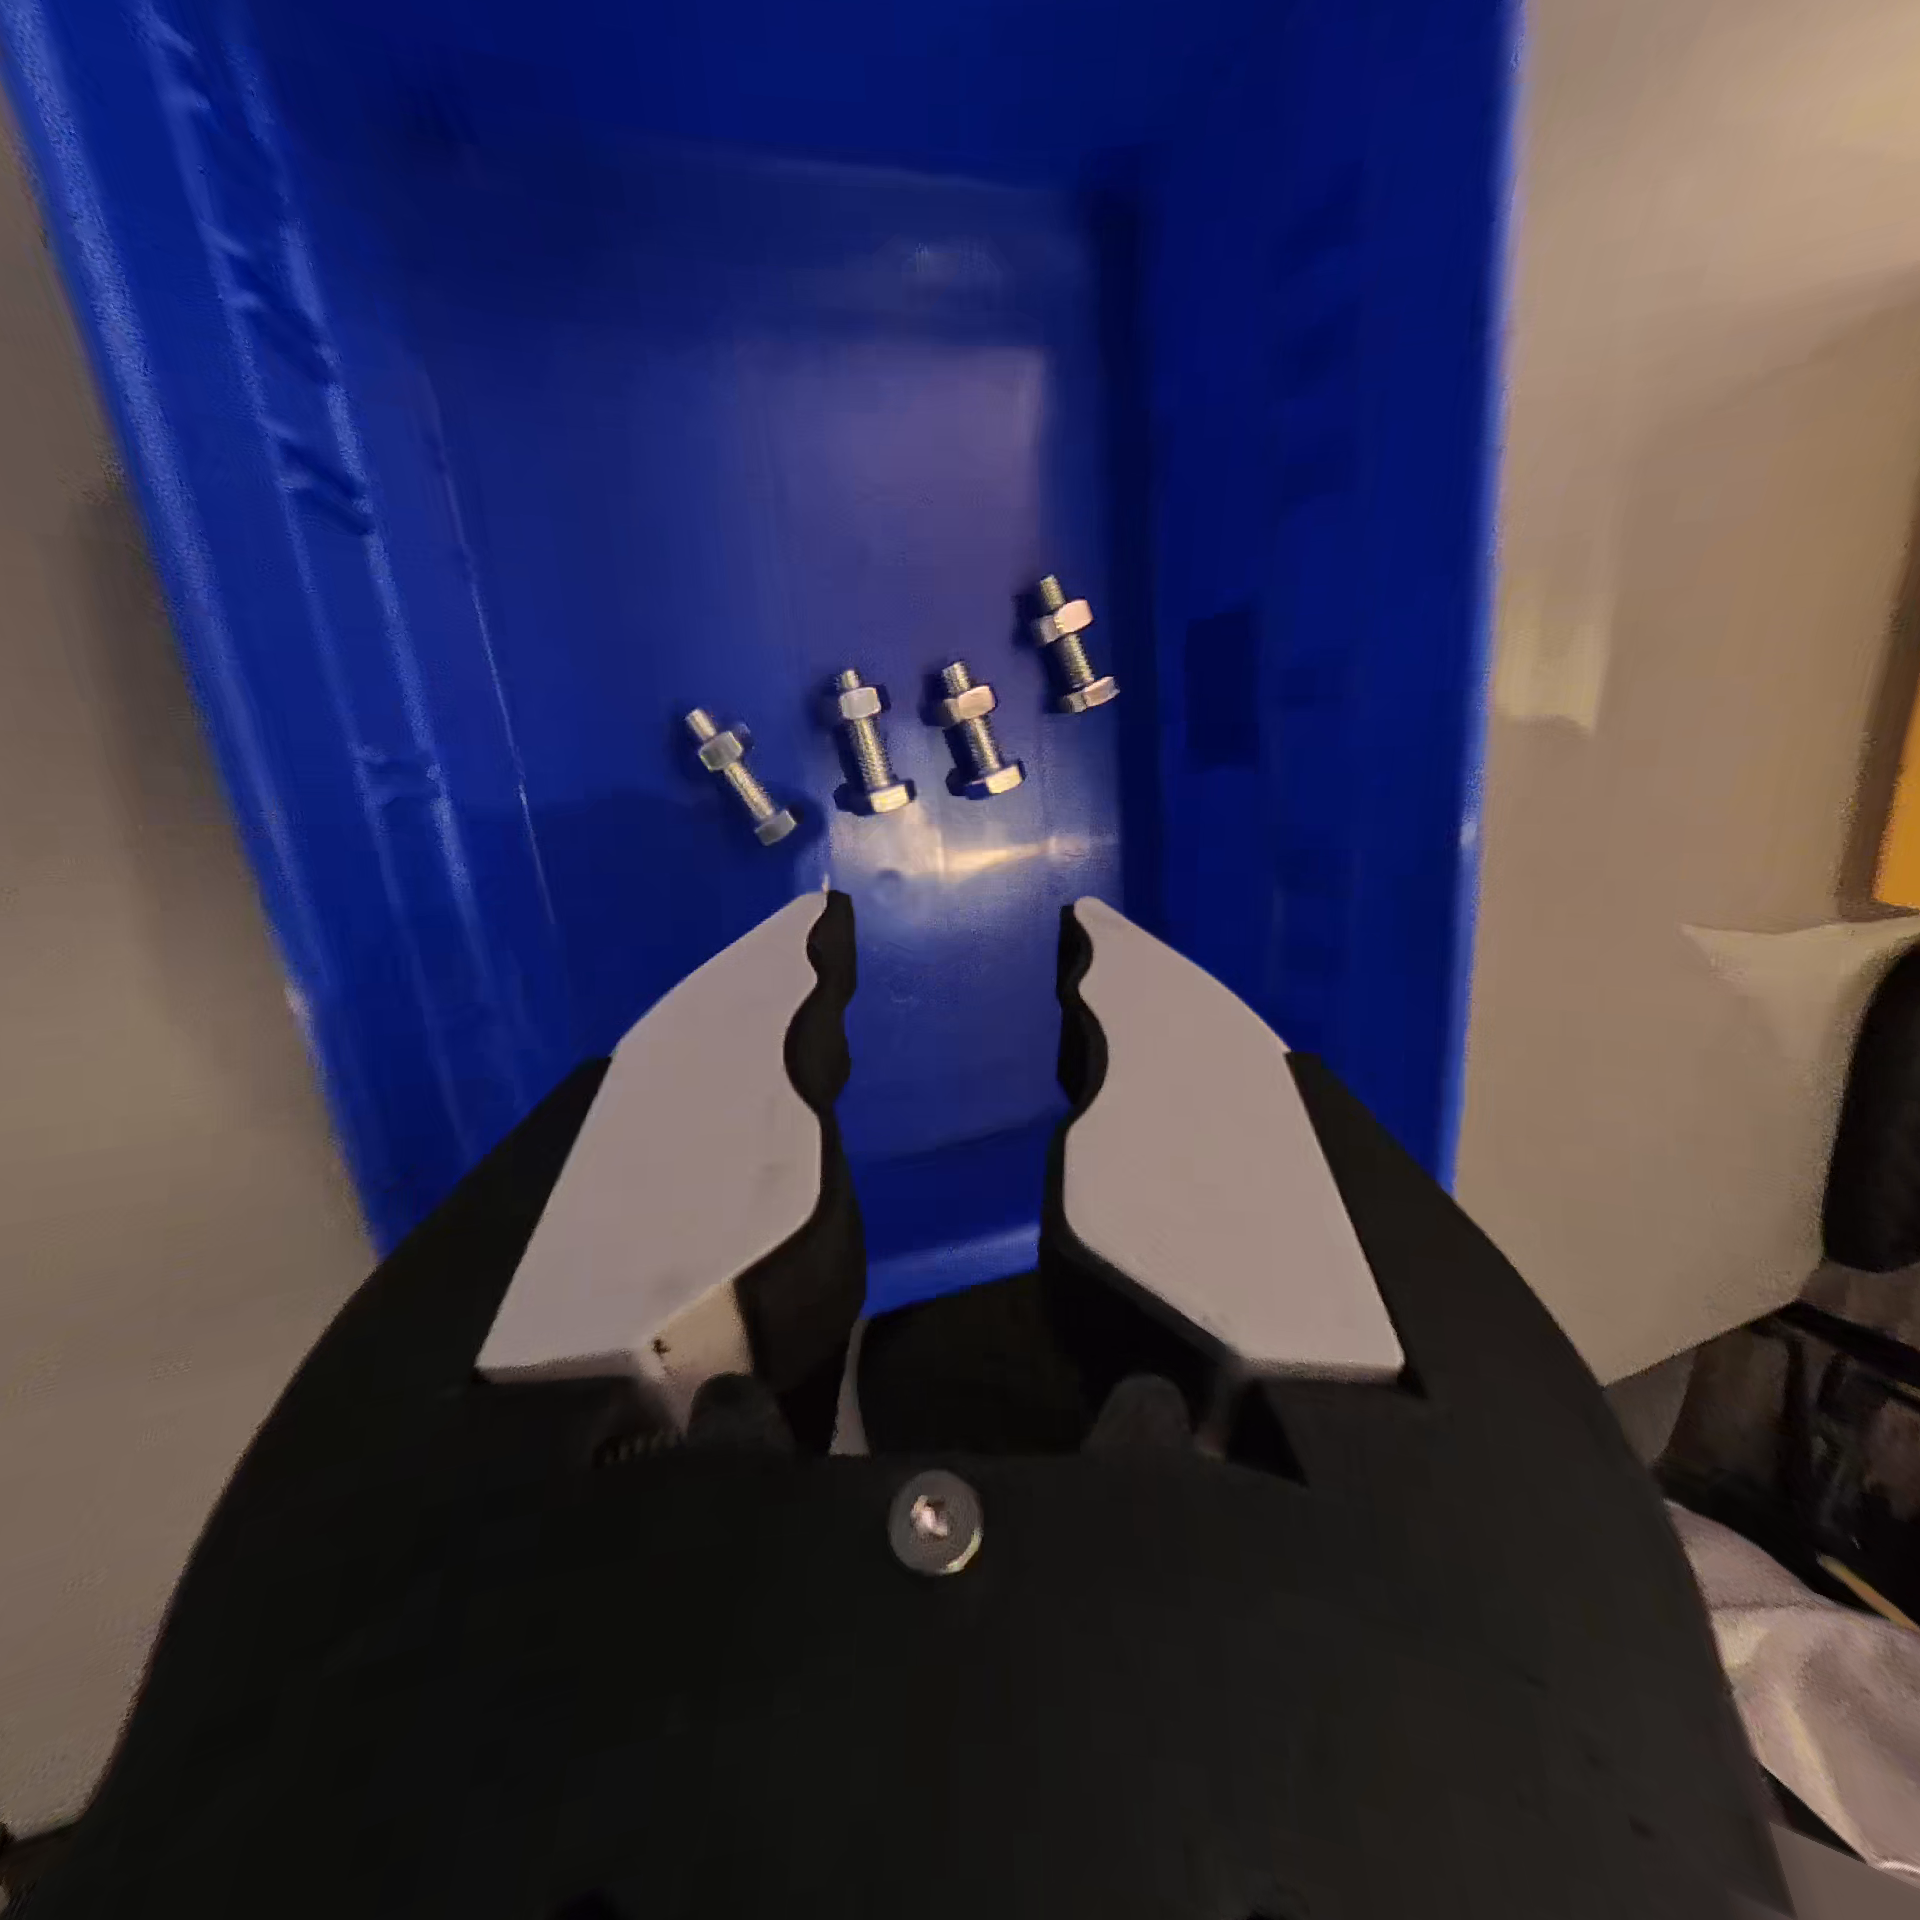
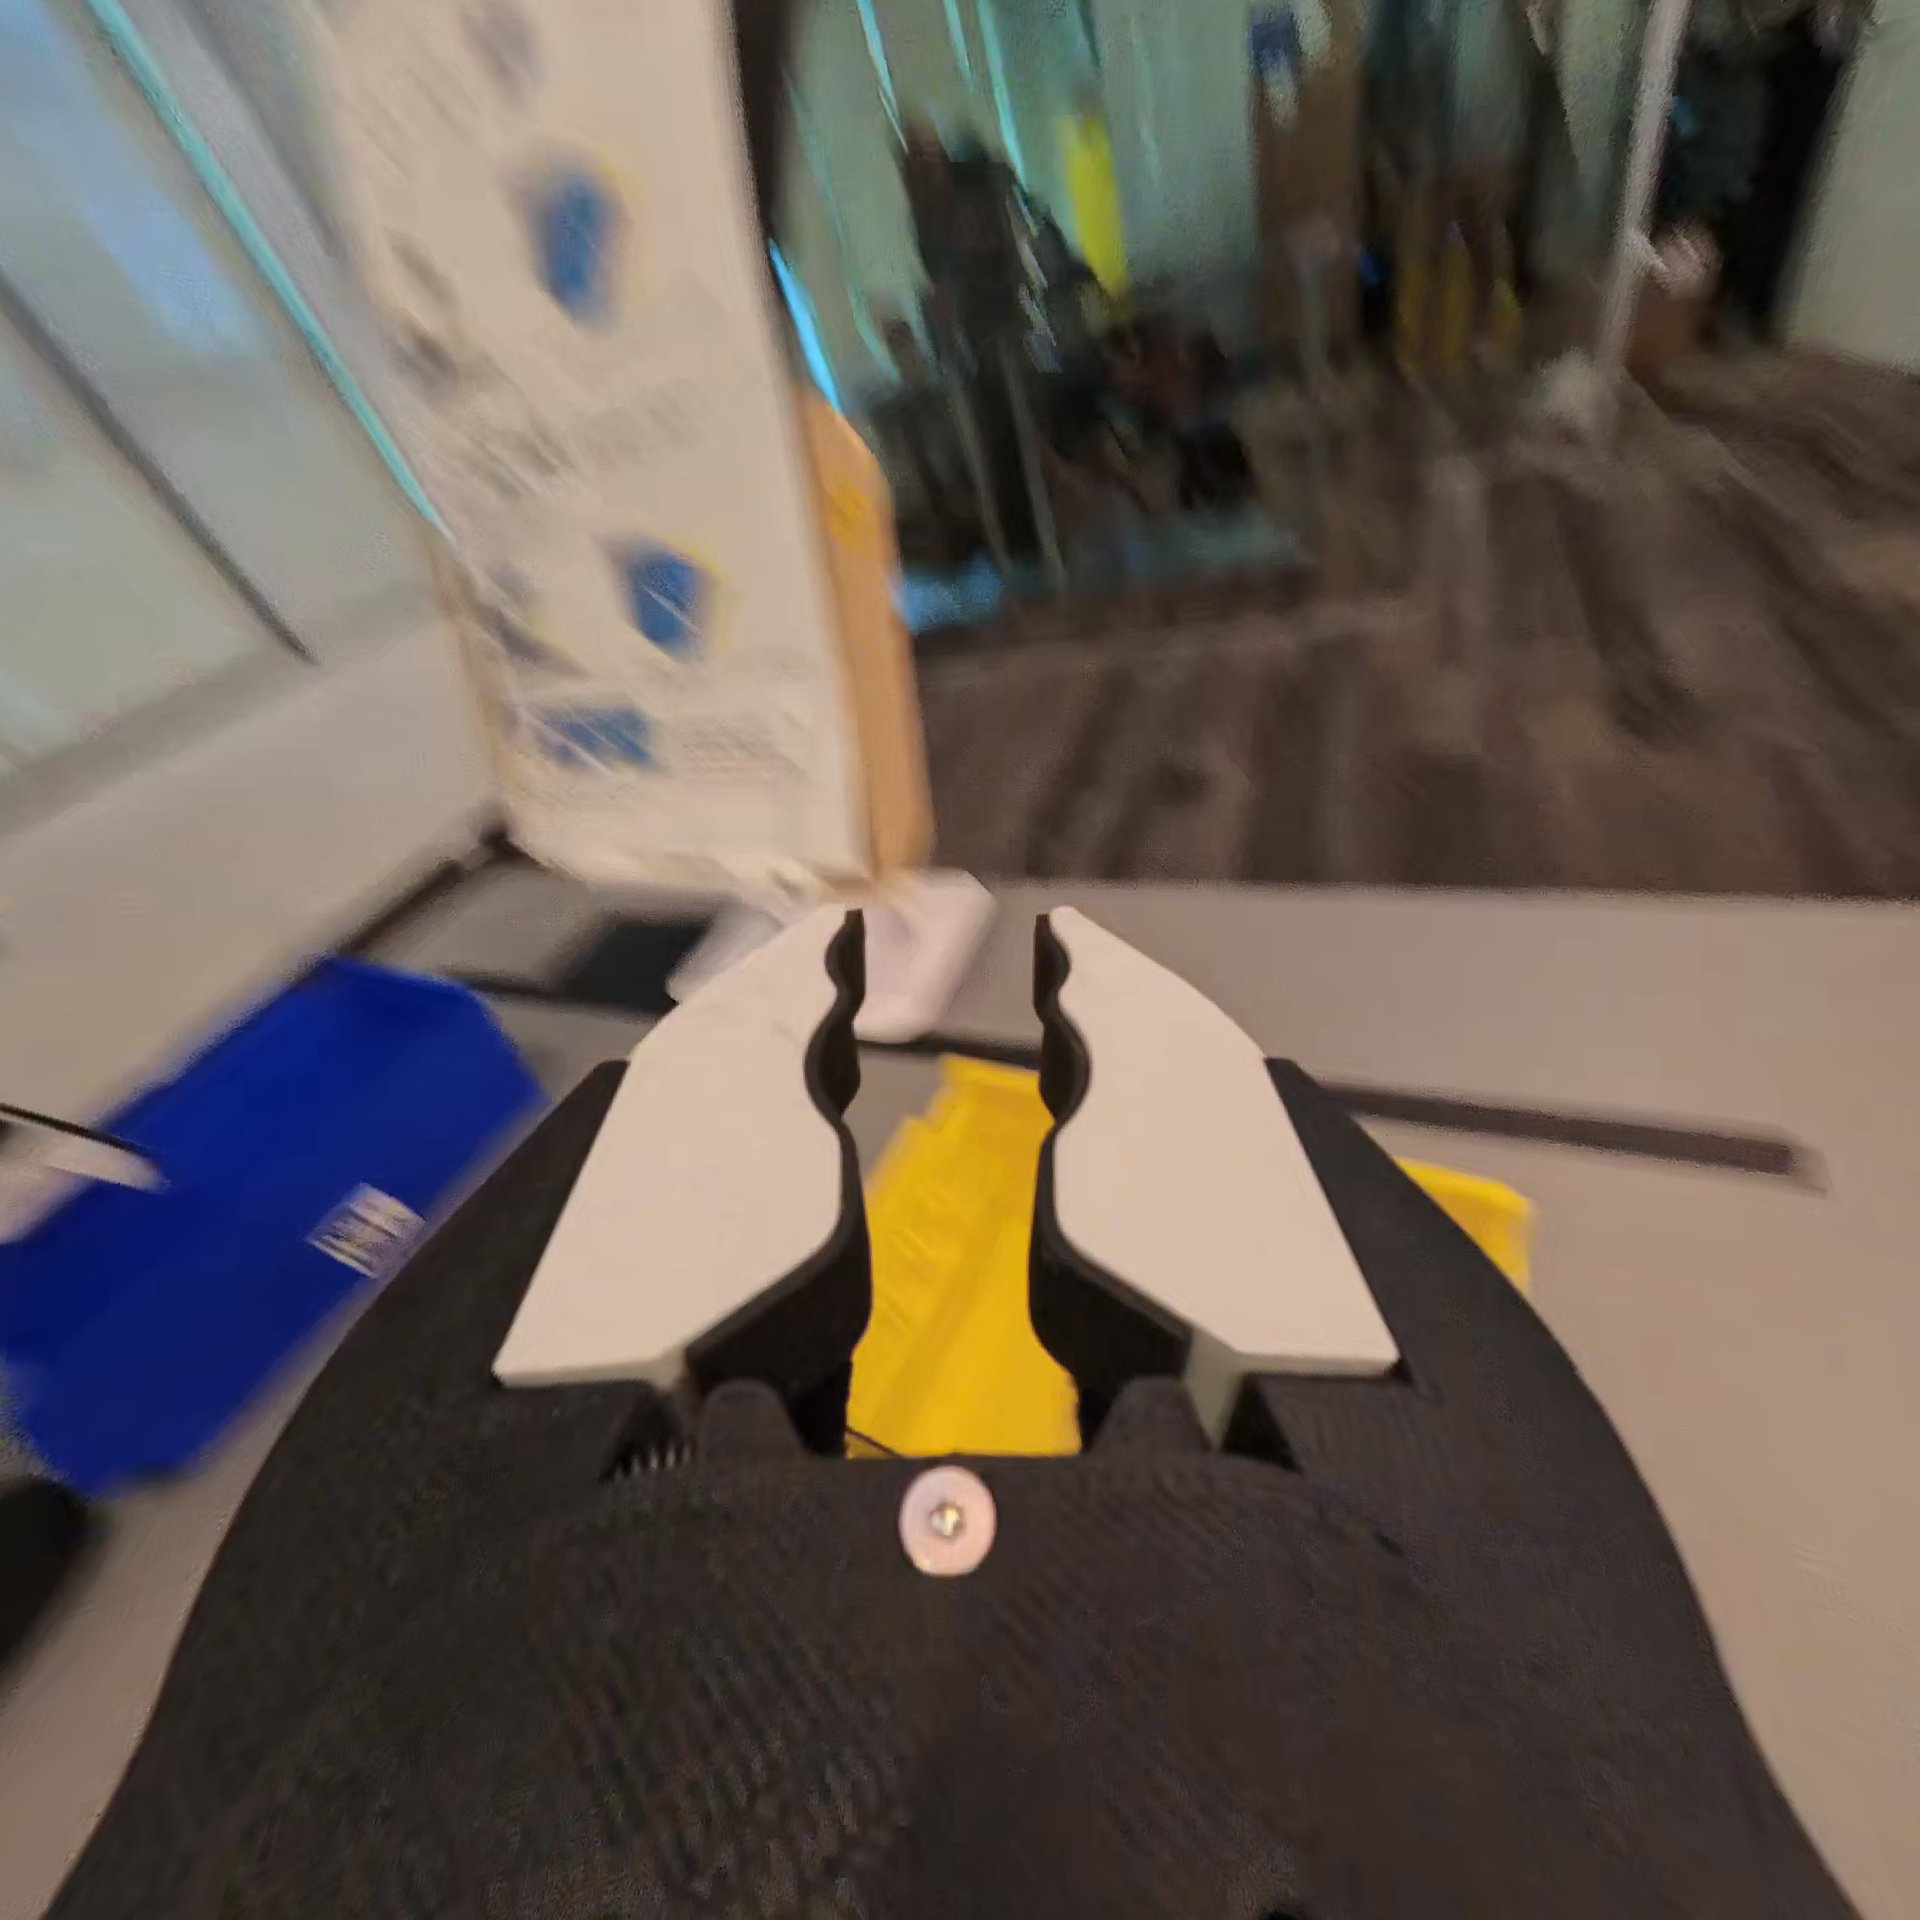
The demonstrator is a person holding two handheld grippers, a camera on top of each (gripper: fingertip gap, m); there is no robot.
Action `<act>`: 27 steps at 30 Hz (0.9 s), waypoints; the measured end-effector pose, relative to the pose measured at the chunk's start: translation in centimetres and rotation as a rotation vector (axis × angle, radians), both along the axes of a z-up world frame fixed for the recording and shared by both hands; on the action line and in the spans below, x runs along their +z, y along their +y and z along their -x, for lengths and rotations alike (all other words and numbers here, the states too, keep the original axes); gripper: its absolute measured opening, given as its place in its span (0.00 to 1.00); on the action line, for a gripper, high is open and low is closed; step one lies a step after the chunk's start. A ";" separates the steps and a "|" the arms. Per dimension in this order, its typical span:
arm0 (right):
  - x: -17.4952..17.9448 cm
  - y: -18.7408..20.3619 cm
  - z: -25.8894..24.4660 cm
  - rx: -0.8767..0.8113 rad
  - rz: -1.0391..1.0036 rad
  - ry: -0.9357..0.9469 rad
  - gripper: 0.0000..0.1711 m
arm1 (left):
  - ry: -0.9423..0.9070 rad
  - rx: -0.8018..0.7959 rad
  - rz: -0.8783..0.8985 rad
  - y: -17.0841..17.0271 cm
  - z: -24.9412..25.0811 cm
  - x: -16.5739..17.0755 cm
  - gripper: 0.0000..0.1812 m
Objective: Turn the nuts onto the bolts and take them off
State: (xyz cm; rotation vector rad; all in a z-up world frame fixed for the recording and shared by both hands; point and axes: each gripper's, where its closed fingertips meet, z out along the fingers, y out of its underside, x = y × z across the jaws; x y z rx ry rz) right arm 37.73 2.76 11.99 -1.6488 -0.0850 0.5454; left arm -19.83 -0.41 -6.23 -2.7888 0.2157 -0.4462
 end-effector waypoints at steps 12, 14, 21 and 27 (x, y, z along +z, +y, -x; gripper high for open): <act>3.8 -4.1 9.1 0.189 -0.095 0.026 0.22 | 0.158 0.058 0.161 2.2 1.8 -6.4 0.14; 3.6 -4.1 9.8 0.205 -0.090 0.014 0.22 | 0.196 0.062 0.158 2.4 2.3 -6.8 0.14; 2.7 -4.0 11.5 0.234 -0.055 -0.083 0.22 | 0.267 0.047 0.222 2.3 2.9 -8.7 0.14; 2.2 -4.0 12.7 0.261 -0.034 -0.136 0.22 | 0.288 0.021 0.251 2.0 3.0 -9.4 0.06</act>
